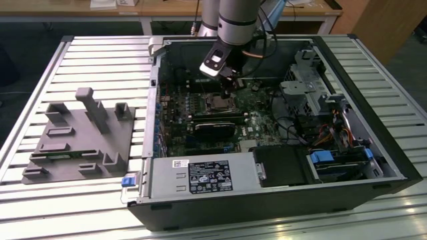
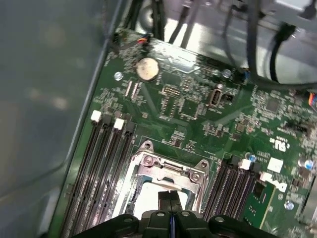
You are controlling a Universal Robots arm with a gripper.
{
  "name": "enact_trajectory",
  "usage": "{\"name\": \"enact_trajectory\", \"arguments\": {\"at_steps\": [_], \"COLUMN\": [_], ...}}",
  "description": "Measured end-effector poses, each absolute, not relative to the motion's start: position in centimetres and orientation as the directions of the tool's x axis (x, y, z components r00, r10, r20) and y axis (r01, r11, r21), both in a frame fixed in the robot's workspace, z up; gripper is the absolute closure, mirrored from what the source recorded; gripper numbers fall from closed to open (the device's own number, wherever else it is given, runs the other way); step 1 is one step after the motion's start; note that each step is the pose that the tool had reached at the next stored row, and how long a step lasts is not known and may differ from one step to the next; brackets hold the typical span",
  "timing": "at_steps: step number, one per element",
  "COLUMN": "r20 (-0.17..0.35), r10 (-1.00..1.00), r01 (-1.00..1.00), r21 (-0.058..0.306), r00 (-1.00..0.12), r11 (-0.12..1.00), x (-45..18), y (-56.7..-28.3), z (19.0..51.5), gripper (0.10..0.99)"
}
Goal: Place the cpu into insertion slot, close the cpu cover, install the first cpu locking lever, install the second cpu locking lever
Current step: 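Close the cpu cover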
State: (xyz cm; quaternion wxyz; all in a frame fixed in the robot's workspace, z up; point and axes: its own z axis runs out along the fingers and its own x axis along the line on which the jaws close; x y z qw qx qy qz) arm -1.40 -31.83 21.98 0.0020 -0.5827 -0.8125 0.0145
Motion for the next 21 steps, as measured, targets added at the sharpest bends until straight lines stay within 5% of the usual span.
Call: {"name": "enact_trajectory", "arguments": {"at_steps": [21], "r20": [-0.014], "r10": [0.759], "r01": [0.759], "r21": [-0.026], "r00": [-0.651], "r11": [0.65], "x": [-1.4], "y": [-31.83], "z": [21.65], "gripper": [0.98]}}
